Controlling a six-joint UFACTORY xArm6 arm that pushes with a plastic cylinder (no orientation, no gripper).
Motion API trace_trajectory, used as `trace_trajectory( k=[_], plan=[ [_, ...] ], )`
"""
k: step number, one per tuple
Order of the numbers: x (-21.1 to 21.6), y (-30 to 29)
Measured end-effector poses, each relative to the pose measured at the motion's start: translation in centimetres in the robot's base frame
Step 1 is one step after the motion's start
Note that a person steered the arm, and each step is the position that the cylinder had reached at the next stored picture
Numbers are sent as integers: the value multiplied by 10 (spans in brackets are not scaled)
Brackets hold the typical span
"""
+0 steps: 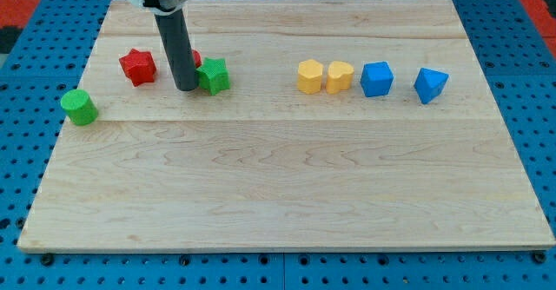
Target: Separate the red circle and green star
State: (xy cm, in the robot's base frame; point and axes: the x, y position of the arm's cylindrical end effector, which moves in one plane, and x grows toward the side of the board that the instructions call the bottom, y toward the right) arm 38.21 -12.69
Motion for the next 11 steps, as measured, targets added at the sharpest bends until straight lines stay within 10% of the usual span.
trace_trajectory(
  k=[11],
  plan=[
    [-59,78]
  ],
)
